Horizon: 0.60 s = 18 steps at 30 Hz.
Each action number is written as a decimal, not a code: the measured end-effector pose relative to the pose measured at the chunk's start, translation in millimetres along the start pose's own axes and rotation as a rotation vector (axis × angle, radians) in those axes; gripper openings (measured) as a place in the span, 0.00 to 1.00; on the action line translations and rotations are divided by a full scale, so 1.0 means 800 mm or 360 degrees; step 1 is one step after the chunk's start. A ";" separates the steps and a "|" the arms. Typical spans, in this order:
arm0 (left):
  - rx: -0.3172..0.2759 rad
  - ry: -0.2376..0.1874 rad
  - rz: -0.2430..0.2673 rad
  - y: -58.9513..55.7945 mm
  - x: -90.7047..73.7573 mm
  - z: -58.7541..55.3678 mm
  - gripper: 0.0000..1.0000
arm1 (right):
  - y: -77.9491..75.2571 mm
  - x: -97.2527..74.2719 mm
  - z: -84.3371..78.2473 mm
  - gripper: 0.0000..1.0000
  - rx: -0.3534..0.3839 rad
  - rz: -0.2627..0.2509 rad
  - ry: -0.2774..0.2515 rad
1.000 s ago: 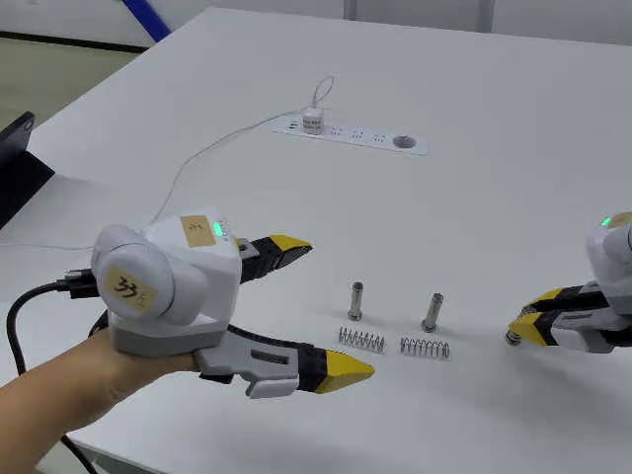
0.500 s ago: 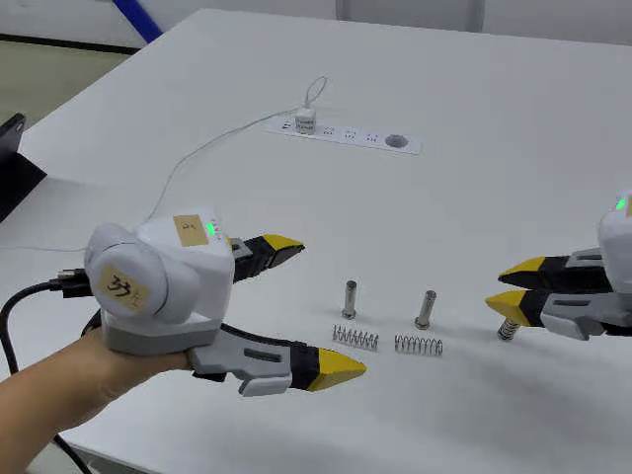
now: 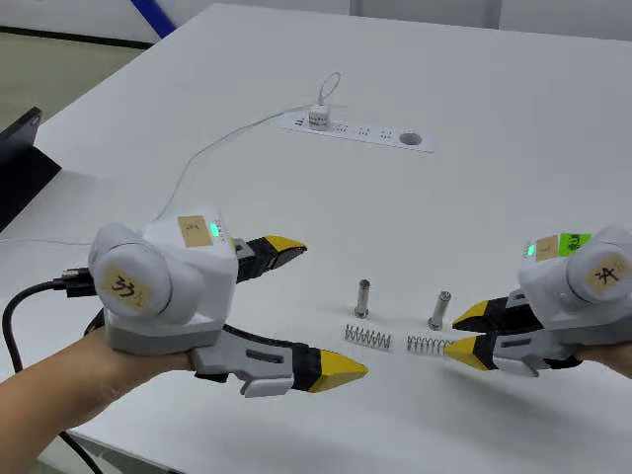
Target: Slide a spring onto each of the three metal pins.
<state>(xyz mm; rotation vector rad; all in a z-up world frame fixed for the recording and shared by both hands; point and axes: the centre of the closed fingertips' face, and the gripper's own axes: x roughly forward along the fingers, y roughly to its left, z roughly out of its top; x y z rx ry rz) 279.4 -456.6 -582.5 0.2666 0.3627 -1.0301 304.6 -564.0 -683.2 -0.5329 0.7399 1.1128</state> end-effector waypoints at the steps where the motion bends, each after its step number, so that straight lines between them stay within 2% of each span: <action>1: 0.0000 0.0001 0.0001 0.000 -0.001 0.000 0.83 | 0.000 0.002 -0.002 0.18 -0.0004 0.0006 0.0011; 5: -0.0005 0.0010 0.0005 0.001 -0.002 -0.003 0.83 | -0.002 0.011 -0.010 0.18 -0.0005 0.0018 0.0048; 9: -0.0006 0.0015 0.0009 0.002 -0.005 -0.003 0.83 | -0.006 0.014 -0.012 0.17 0.0011 0.0020 0.0051; 14: -0.0011 0.0017 0.0017 0.005 -0.006 -0.004 0.83 | -0.005 0.017 -0.012 0.15 0.0047 0.0049 0.0038; 18: -0.0012 0.0019 0.0013 0.004 -0.006 -0.005 0.83 | 0.002 0.021 -0.019 0.14 0.0032 0.0086 0.0074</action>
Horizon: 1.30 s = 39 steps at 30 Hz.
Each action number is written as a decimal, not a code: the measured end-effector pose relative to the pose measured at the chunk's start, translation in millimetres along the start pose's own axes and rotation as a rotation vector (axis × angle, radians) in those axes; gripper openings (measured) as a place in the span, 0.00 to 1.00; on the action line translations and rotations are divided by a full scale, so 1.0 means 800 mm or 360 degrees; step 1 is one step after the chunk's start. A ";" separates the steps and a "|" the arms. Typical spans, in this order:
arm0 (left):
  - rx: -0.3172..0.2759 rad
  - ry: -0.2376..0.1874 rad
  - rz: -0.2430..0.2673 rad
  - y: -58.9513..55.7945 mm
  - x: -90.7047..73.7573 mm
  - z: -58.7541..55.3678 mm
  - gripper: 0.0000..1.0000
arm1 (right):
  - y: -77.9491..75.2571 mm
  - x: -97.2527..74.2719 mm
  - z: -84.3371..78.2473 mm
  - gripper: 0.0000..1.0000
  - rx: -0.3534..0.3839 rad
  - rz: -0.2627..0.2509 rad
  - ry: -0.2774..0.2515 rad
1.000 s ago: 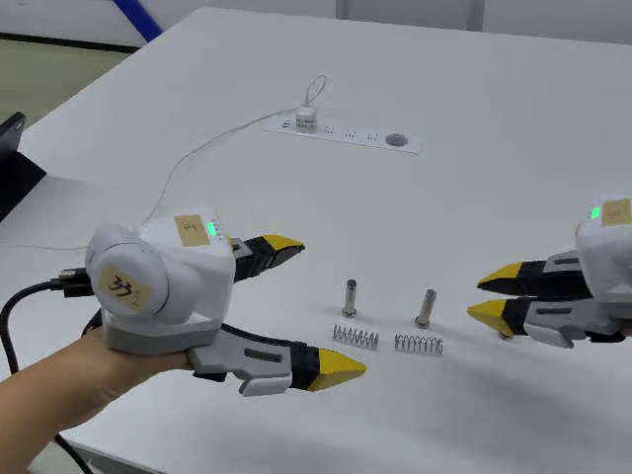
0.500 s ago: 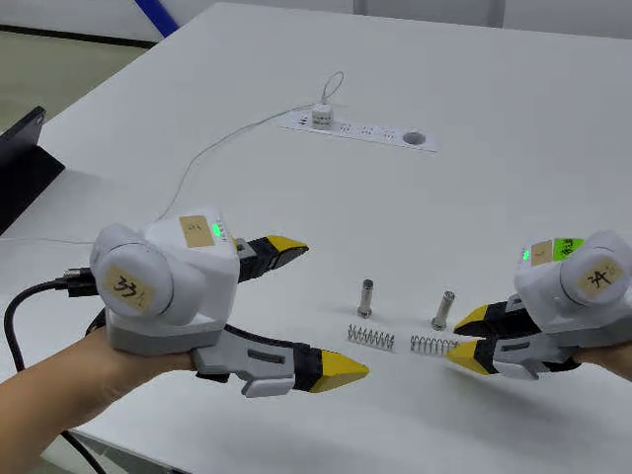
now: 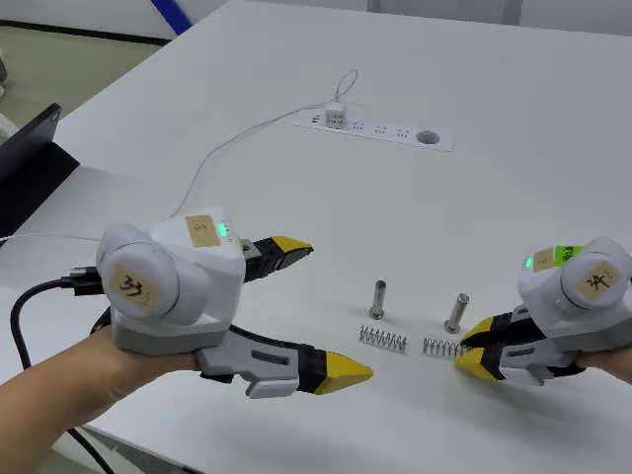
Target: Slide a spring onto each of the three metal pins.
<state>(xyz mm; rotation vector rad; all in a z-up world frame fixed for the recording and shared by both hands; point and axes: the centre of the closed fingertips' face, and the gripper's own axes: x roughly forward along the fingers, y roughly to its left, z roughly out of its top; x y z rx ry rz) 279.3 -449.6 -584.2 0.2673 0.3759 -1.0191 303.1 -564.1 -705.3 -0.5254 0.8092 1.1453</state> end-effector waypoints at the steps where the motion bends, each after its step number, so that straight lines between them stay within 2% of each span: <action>1: 0.0000 0.0000 -0.0002 0.000 0.000 0.000 0.83 | 0.001 -0.003 0.003 0.12 -0.0001 0.0009 -0.0022; 10: 0.0001 -0.0004 0.0001 -0.001 0.000 0.001 0.83 | 0.008 -0.005 0.002 0.11 -0.0012 0.0039 -0.0023; 13: 0.0006 0.0000 -0.0003 -0.002 -0.001 0.001 0.83 | 0.008 -0.006 0.002 0.11 -0.0034 0.0024 -0.0021; 23: 0.0026 0.0019 -0.0044 -0.009 0.004 0.001 0.82 | 0.013 -0.029 0.005 0.10 -0.0085 0.0008 -0.0039; 31: 0.0044 0.0017 -0.0064 -0.014 0.012 0.006 0.81 | 0.024 -0.057 0.025 0.10 -0.0168 0.0008 -0.0091; 39: 0.0095 -0.0001 -0.0118 -0.026 0.026 0.018 0.78 | 0.040 -0.078 0.055 0.10 -0.0281 0.0015 -0.0163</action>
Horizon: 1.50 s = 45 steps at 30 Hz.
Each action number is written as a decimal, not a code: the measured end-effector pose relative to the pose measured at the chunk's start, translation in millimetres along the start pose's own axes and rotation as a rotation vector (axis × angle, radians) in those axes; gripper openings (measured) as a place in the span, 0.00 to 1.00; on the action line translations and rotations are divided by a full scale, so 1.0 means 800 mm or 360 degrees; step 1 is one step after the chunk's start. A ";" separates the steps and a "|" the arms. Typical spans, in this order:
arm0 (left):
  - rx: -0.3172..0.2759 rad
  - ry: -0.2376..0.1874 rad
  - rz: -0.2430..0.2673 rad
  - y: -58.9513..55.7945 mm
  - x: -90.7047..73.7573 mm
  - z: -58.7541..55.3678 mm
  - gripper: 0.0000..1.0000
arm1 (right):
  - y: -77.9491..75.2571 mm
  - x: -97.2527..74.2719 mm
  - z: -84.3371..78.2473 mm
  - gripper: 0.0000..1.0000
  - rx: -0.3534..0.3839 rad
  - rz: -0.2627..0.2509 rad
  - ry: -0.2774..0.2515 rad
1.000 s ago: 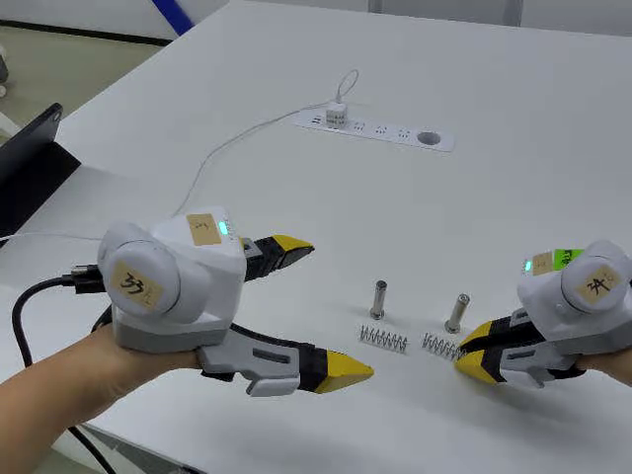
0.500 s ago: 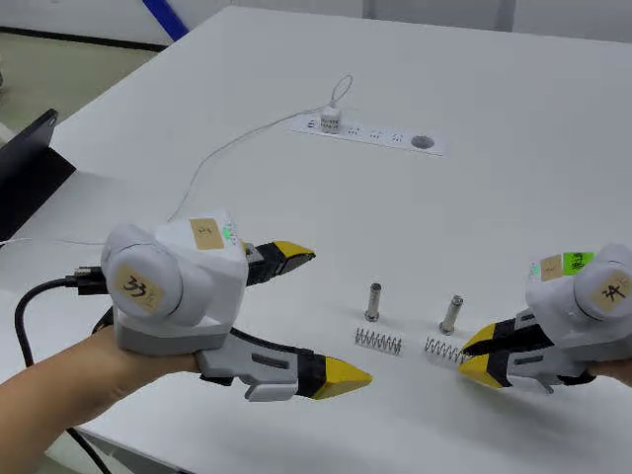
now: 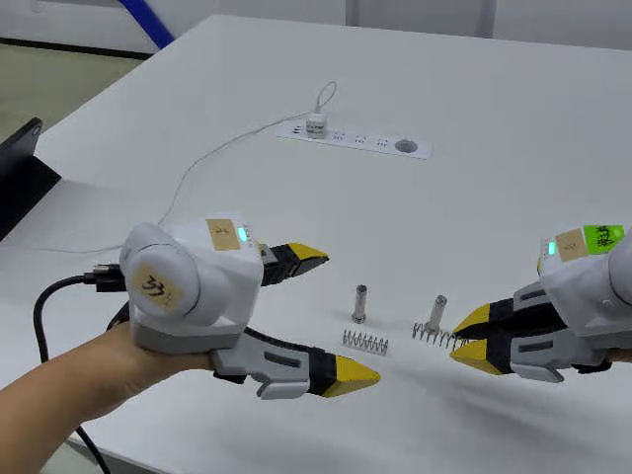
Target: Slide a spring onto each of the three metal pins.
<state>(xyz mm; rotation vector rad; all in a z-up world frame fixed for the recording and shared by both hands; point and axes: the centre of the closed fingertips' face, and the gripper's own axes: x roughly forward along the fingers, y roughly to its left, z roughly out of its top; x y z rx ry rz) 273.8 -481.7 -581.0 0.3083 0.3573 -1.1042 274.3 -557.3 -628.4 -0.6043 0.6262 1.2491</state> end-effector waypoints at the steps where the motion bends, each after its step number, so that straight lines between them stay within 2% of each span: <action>1: -0.0001 -0.0002 -0.0007 -0.002 0.003 0.001 0.77 | 0.002 -0.002 0.005 0.10 -0.0020 0.0002 -0.0008; 5: 0.0019 -0.0016 -0.0044 -0.010 0.010 0.005 0.75 | 0.008 -0.010 0.019 0.10 -0.0073 0.0012 -0.0029; 7: 0.0059 -0.0037 -0.0064 -0.014 0.011 0.009 0.69 | 0.011 -0.012 0.022 0.10 -0.0097 0.0016 -0.0033; 9: 0.0058 -0.0044 -0.0088 -0.018 0.013 0.011 0.65 | 0.014 -0.015 0.026 0.10 -0.0123 0.0021 -0.0029; 11: 0.0060 -0.0045 -0.0093 -0.020 0.015 0.013 0.65 | 0.017 -0.016 0.028 0.10 -0.0149 0.0029 -0.0024; 18: 0.0073 -0.0017 -0.0125 -0.027 0.021 0.008 0.62 | 0.030 -0.016 0.042 0.10 -0.0184 0.0065 -0.0048; 24: 0.0077 -0.0019 -0.0149 -0.032 0.023 0.008 0.53 | 0.037 -0.016 0.054 0.10 -0.0244 0.0087 -0.0052; 32: 0.0075 -0.0030 -0.0204 -0.039 0.026 0.011 0.33 | 0.045 -0.015 0.060 0.10 -0.0307 0.0124 -0.0036; 37: 0.0072 -0.0026 -0.0222 -0.043 0.026 0.011 0.23 | 0.042 -0.014 0.060 0.10 -0.0346 0.0098 -0.0028; 45: 0.0072 -0.0012 -0.0256 -0.048 0.026 0.011 0.13 | 0.042 -0.015 0.059 0.10 -0.0356 0.0095 -0.0028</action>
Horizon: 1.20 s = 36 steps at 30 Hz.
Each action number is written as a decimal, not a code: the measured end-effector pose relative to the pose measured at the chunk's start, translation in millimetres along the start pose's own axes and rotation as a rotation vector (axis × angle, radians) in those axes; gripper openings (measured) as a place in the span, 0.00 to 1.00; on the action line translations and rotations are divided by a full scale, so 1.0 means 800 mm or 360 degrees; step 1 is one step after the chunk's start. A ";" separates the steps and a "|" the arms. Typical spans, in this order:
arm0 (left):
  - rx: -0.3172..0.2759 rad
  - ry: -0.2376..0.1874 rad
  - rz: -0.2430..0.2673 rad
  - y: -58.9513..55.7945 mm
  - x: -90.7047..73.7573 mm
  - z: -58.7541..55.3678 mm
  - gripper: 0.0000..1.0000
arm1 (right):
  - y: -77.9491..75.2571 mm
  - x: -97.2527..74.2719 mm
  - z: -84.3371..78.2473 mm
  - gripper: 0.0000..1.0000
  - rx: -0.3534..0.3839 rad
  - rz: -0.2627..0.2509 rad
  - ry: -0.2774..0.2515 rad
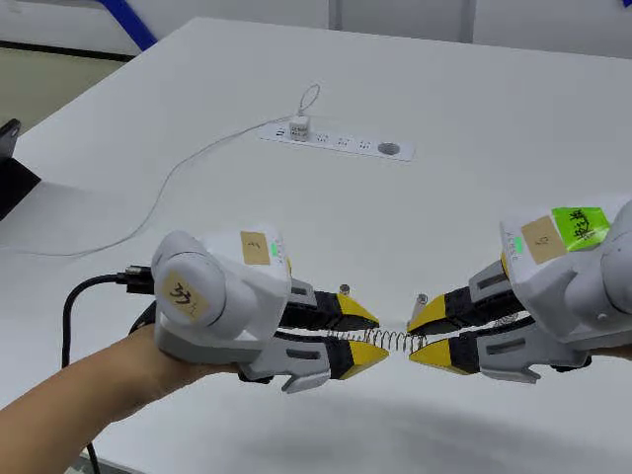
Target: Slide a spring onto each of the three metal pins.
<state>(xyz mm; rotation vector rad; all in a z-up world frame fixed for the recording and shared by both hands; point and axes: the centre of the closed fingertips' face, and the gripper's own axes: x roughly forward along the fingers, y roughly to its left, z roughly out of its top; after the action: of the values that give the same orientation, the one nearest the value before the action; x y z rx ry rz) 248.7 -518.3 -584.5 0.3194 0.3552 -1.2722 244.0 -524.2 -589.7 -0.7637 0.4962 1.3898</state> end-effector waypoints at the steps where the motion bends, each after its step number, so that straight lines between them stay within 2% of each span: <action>1: 0.0002 0.0002 0.0001 0.000 0.000 0.000 0.13 | 0.000 0.000 0.000 0.10 -0.0003 0.0004 0.0002; 4: 0.0007 0.0008 -0.0004 0.000 0.001 0.000 0.13 | 0.001 -0.001 0.000 0.10 -0.0006 0.0004 0.0001; 6: 0.0044 0.0012 -0.0006 -0.002 0.000 0.000 0.12 | 0.001 -0.002 0.000 0.10 -0.0005 0.0002 -0.0003; 7: 0.0070 0.0018 -0.0007 -0.003 0.000 0.000 0.11 | 0.002 -0.003 0.000 0.10 -0.0002 0.0006 -0.0004; 8: 0.0137 0.0020 0.0012 -0.002 0.000 0.001 0.11 | 0.001 -0.003 0.001 0.10 -0.0009 -0.0002 -0.0007; 10: 0.0124 0.0023 0.0005 -0.005 0.001 0.001 0.10 | 0.002 -0.004 0.001 0.10 -0.0015 0.0000 -0.0004; 21: 0.0181 0.0011 -0.0013 -0.009 -0.003 0.004 0.09 | 0.003 -0.005 0.003 0.12 0.0013 -0.0006 -0.0035; 28: 0.0186 0.0000 -0.0026 -0.011 -0.004 0.008 0.09 | 0.000 -0.005 -0.003 0.13 0.0081 -0.0012 -0.0039; 30: 0.0194 -0.0001 -0.0029 -0.012 -0.004 0.009 0.09 | 0.002 -0.005 -0.002 0.14 0.0127 0.0003 -0.0071; 36: 0.0193 -0.0017 -0.0039 -0.013 -0.005 0.011 0.09 | 0.005 -0.005 -0.003 0.12 0.0166 0.0022 -0.0095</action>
<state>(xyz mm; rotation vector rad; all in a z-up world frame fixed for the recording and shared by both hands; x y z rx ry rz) 238.5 -521.0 -575.1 0.4120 0.2739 -1.3217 239.6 -528.4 -589.1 -0.6337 0.5238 1.3845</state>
